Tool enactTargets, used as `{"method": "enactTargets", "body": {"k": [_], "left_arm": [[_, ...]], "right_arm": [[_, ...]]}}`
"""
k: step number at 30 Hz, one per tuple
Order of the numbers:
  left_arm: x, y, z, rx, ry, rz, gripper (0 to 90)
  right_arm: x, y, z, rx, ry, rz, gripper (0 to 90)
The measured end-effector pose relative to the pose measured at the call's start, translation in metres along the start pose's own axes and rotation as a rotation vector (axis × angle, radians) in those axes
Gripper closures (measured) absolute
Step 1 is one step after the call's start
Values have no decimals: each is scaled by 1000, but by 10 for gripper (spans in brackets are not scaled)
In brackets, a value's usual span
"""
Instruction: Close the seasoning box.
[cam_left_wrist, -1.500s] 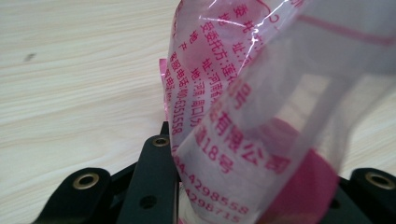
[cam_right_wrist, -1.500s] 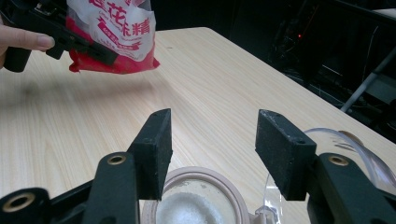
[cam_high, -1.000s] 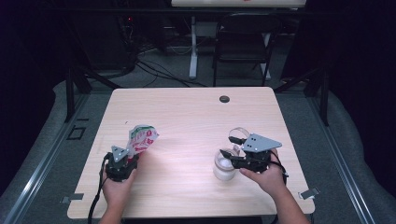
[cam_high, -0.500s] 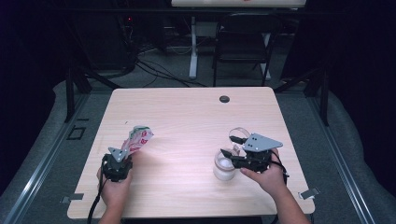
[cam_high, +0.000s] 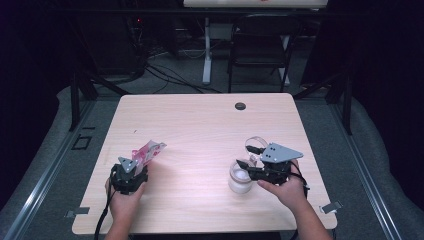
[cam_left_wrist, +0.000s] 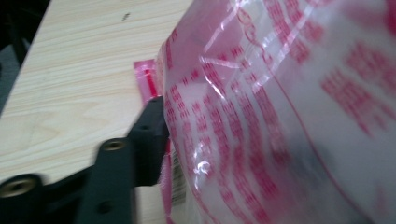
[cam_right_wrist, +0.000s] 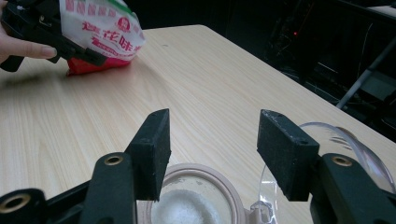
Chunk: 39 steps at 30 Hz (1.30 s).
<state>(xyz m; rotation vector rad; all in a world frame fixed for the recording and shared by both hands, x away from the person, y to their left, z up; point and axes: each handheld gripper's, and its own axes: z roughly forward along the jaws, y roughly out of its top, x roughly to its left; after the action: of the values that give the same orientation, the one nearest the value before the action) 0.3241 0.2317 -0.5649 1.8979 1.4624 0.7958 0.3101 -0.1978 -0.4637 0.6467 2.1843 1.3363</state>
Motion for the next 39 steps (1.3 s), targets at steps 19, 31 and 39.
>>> {"method": "enactTargets", "body": {"k": [19, 31, 39], "left_arm": [[-23, 9, -18, -48, -70, 63, 290], [-53, 13, -26, -61, -135, 167, 268], [-73, 13, -25, -56, -147, 239, 245]], "right_arm": [[-4, 4, -8, -7, -25, 33, 445], [-7, 5, -13, 4, -36, 77, 509], [-9, 7, -16, 0, -46, 90, 509]]}}
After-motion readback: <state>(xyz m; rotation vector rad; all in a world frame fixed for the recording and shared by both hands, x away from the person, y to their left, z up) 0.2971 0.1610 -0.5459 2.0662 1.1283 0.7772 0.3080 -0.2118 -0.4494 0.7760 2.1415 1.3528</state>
